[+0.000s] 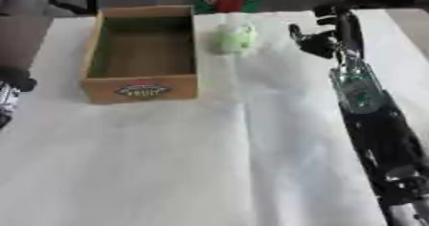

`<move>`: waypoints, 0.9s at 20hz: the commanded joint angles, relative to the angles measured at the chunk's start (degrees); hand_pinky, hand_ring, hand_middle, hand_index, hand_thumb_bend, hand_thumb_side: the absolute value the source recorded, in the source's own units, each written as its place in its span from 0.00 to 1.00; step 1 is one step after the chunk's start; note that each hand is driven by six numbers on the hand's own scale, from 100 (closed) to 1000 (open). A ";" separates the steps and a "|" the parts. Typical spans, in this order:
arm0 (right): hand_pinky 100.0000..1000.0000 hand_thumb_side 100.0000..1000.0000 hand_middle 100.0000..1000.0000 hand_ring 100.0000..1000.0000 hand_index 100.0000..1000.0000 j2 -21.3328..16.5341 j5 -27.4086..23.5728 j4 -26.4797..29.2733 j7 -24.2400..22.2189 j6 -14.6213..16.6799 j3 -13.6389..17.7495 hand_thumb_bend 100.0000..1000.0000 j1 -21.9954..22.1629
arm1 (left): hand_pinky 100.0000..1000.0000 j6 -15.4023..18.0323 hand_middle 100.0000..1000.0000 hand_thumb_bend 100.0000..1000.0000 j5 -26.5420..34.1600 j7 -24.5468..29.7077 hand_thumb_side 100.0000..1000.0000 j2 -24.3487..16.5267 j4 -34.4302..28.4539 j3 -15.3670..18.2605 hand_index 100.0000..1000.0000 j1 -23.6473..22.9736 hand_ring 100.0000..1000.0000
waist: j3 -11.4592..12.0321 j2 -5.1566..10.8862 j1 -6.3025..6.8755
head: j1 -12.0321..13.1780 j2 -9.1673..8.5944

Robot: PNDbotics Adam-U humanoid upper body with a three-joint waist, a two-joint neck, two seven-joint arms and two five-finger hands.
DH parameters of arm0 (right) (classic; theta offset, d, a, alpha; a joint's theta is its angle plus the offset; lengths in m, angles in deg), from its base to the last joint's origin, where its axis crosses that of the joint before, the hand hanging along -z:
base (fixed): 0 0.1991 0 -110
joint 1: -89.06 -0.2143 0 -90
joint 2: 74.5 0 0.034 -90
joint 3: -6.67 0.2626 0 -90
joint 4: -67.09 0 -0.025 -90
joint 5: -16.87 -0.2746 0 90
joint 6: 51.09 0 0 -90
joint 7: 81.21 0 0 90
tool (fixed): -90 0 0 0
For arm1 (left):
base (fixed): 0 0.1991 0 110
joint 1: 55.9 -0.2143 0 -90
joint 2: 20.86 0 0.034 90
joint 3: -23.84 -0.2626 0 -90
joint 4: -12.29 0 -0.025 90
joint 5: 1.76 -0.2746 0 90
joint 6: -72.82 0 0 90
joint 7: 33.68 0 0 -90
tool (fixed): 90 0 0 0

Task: Pick up objects on the table and place them in the box.

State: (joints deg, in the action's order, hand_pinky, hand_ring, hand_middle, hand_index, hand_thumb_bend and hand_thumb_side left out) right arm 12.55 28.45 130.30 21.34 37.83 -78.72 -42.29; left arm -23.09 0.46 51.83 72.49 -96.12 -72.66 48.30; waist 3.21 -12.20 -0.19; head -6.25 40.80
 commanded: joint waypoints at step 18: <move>0.62 0.01 0.73 0.77 0.77 -1.52 15.45 -9.82 -9.17 2.72 -3.45 0.38 -13.02 | 0.70 0.10 0.53 0.17 0.26 0.16 0.30 -0.65 -1.06 0.38 0.54 0.45 0.59 | 1.00 1.24 -0.19 | -0.31 0.38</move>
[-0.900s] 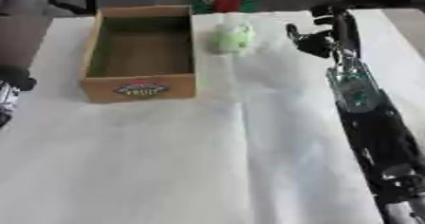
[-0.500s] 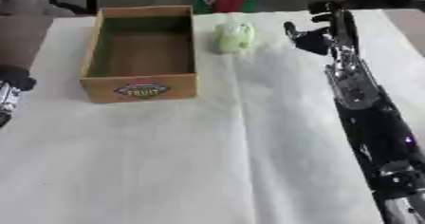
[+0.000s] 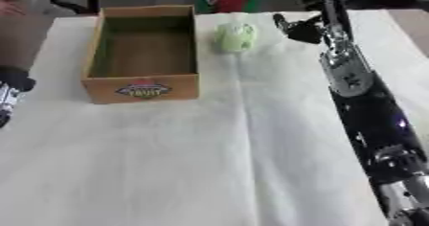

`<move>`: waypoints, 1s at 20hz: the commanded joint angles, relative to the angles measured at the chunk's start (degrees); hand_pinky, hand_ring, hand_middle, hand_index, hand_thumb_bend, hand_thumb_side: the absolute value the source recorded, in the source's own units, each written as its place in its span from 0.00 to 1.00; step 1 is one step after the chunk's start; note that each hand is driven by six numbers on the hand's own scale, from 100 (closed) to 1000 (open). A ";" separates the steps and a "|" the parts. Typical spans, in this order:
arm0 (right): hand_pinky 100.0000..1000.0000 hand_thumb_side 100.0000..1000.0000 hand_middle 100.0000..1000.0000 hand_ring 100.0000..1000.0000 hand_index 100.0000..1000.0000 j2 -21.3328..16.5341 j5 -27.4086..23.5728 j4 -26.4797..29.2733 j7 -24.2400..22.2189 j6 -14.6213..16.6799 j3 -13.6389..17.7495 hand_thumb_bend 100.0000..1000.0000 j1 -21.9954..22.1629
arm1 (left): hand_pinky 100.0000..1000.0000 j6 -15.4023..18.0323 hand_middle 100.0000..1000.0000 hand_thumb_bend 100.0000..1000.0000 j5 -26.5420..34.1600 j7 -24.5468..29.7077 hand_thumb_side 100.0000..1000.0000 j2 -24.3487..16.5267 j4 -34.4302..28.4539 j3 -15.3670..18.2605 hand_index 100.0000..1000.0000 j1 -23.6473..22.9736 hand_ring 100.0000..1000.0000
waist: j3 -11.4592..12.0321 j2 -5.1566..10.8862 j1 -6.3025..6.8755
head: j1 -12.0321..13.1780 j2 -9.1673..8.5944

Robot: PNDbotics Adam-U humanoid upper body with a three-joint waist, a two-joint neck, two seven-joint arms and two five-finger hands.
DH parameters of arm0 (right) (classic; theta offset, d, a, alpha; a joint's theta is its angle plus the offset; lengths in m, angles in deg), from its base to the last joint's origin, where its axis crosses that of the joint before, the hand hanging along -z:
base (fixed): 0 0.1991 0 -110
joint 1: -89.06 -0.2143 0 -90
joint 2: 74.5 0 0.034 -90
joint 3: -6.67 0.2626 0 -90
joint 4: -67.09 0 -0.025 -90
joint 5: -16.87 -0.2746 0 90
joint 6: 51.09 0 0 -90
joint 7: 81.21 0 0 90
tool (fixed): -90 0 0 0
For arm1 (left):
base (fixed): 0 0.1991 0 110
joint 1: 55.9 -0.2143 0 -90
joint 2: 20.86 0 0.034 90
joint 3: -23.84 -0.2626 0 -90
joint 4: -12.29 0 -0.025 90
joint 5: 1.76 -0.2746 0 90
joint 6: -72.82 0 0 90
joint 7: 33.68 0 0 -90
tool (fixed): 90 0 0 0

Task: Pick up objects on the table and place them in the box.

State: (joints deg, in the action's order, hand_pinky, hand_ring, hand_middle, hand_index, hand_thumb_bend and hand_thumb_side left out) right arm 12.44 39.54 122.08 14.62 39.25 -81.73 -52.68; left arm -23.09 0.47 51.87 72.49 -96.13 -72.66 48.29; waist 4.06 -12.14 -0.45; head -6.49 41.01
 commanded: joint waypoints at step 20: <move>0.78 0.01 0.84 0.91 0.84 8.00 29.59 -18.76 -15.50 1.10 3.95 0.42 -13.66 | 0.70 0.03 0.53 0.17 0.41 0.53 0.30 -0.57 -1.13 0.03 0.54 1.15 0.59 | 2.44 0.63 -0.06 | -0.68 -0.60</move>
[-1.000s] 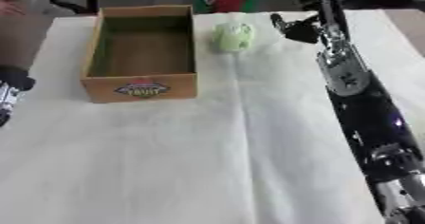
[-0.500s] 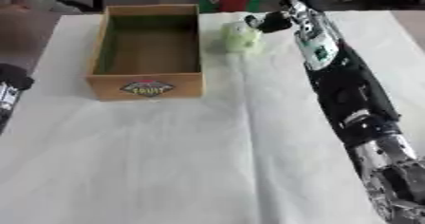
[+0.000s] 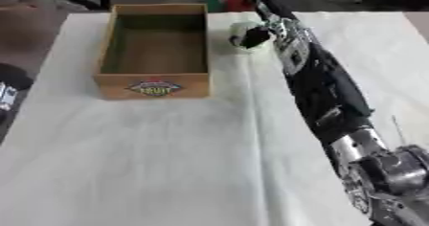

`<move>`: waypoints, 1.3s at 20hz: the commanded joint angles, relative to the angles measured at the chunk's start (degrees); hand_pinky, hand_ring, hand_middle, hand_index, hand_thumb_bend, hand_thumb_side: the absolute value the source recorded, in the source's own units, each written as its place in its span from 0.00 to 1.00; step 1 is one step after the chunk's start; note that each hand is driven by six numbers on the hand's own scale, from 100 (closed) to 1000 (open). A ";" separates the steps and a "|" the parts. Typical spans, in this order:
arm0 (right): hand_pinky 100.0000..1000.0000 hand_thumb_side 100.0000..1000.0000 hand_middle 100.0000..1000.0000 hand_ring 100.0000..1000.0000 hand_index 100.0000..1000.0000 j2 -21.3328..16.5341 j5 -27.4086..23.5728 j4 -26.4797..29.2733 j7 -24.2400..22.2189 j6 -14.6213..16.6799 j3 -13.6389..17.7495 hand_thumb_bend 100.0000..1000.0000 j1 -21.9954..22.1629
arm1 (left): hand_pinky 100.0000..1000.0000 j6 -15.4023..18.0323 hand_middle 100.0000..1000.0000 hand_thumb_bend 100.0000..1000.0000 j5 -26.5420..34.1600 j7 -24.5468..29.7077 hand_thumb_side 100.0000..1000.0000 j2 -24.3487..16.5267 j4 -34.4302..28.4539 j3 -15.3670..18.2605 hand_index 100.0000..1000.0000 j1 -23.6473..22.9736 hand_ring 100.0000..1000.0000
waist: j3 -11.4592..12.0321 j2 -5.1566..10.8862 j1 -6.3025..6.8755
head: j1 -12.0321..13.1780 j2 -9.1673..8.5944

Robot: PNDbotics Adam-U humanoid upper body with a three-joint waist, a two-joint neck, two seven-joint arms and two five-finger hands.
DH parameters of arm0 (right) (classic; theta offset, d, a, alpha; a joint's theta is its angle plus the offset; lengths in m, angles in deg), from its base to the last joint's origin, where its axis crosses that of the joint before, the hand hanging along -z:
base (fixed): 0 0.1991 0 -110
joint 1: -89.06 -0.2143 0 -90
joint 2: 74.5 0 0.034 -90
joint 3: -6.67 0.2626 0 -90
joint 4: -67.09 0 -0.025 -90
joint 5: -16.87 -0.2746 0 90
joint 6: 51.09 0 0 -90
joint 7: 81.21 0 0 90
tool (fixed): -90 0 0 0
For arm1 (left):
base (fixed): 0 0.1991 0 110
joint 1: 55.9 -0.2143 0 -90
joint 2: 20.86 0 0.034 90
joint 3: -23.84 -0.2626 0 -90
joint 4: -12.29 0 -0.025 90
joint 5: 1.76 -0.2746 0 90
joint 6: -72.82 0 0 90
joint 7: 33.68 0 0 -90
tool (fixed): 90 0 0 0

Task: Pick up objects on the table and place them in the box.

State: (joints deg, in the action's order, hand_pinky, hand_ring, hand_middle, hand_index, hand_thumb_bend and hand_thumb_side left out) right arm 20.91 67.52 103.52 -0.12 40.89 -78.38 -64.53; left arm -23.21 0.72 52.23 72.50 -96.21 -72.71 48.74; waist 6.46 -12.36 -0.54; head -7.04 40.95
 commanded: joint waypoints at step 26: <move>0.24 0.00 0.57 0.47 0.65 1.54 20.04 -0.34 17.32 -14.87 2.79 0.00 -0.92 | 0.71 0.13 0.53 0.17 0.27 0.21 0.30 -0.47 -1.12 0.08 0.54 0.81 0.59 | 0.17 0.58 0.45 | -0.53 -1.34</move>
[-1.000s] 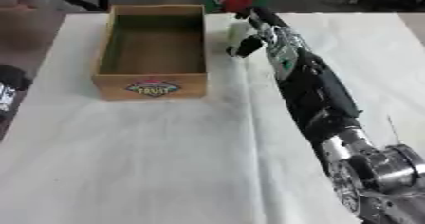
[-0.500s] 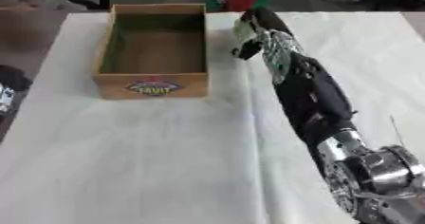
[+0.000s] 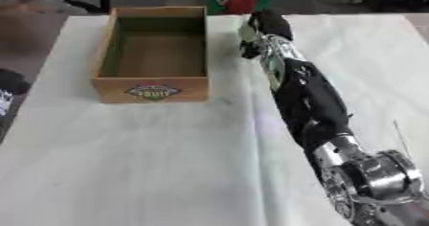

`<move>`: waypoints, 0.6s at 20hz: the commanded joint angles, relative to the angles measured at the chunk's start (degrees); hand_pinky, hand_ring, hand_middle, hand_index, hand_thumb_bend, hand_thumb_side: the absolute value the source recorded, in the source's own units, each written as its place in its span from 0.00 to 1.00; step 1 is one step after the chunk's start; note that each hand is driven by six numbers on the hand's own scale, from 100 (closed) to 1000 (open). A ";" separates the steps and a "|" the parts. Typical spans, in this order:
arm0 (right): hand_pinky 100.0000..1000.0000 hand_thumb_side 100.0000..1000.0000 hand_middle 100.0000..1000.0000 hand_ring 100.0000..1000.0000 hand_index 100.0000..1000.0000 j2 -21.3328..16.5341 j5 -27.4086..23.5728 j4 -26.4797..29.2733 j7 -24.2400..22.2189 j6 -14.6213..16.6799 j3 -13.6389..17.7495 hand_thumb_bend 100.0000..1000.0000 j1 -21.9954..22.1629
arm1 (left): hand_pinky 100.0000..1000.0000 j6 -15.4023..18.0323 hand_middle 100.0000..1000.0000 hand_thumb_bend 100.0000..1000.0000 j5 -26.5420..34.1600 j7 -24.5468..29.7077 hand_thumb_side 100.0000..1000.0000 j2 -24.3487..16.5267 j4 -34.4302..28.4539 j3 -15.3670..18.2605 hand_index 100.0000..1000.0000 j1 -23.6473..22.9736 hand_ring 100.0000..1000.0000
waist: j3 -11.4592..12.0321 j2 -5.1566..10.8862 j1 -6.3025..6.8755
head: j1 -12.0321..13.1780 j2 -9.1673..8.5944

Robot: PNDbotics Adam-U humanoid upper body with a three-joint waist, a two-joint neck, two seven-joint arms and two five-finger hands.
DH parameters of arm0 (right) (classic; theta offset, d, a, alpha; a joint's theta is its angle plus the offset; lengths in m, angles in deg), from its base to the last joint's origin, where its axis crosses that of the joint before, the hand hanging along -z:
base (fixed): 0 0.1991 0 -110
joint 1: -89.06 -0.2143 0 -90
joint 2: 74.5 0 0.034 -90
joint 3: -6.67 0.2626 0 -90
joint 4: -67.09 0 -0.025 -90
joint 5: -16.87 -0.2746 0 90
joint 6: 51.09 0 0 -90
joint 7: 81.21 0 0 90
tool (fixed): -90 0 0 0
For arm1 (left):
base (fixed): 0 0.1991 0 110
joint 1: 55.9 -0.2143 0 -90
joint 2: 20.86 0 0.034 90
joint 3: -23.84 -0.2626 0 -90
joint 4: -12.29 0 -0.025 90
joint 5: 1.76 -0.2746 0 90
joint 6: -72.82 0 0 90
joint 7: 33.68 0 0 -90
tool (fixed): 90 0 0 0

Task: Pick up objects on the table and place them in the box.

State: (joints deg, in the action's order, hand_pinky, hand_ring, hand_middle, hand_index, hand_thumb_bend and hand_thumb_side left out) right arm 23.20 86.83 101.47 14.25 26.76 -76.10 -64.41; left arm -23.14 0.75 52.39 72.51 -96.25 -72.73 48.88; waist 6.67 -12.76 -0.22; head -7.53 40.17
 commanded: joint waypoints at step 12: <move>0.19 0.00 0.54 0.43 0.63 0.27 -7.29 9.18 9.68 4.09 -2.35 0.00 -2.48 | 0.70 0.06 0.52 0.17 0.21 0.04 0.30 -0.47 -1.06 0.05 0.54 0.47 0.59 | -0.23 1.45 0.06 | 0.06 -0.35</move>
State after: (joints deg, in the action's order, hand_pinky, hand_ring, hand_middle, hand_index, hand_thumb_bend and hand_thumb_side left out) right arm 23.68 80.65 108.43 24.02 29.81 -77.73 -65.16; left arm -23.14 0.75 52.38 72.51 -96.25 -72.73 48.82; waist 6.39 -12.59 -0.28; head -7.48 40.17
